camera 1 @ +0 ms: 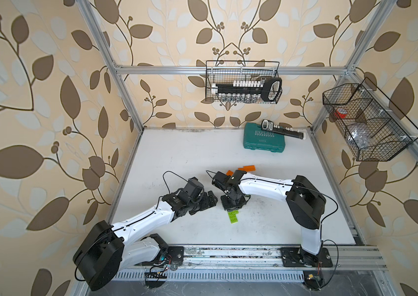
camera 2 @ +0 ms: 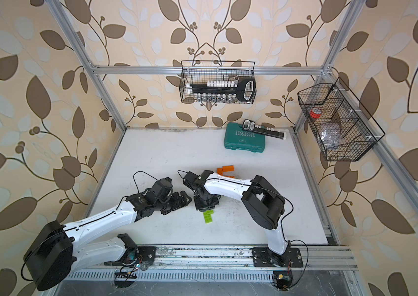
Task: Assemble a small pinwheel with lego
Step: Assemble the lego brick with the lego brick, then adjust the lego brick at the center of the board.
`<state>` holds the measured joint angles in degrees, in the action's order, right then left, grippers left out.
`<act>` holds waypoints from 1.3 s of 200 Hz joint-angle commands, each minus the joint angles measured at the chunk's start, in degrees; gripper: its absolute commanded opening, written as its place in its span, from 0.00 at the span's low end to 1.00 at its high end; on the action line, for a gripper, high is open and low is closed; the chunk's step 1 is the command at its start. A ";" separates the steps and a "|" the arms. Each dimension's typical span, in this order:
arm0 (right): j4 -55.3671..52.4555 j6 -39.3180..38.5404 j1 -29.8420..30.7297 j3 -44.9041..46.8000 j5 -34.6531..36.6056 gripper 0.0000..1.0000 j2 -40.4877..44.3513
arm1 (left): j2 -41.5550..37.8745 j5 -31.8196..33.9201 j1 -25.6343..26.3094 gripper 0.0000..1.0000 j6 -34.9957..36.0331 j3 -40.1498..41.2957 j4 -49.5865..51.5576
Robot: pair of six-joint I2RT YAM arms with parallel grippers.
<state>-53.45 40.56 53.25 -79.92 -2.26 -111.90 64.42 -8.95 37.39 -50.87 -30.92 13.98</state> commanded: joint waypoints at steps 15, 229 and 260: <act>2.88 0.32 -0.54 3.32 -0.32 0.29 5.18 | -0.57 0.92 -0.53 0.93 3.28 -1.13 2.09; 5.73 -8.46 -13.35 1.93 -1.00 0.44 1.64 | 21.39 -1.85 0.26 0.75 10.26 -20.32 2.15; 4.96 -8.64 -13.35 0.67 -0.65 0.46 -0.39 | 19.73 -1.98 -0.94 0.76 10.31 -18.33 2.40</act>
<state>-47.16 32.47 39.64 -76.99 -2.83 -110.28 87.50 -10.02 37.04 -40.66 -50.26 16.56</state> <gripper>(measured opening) 0.452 0.757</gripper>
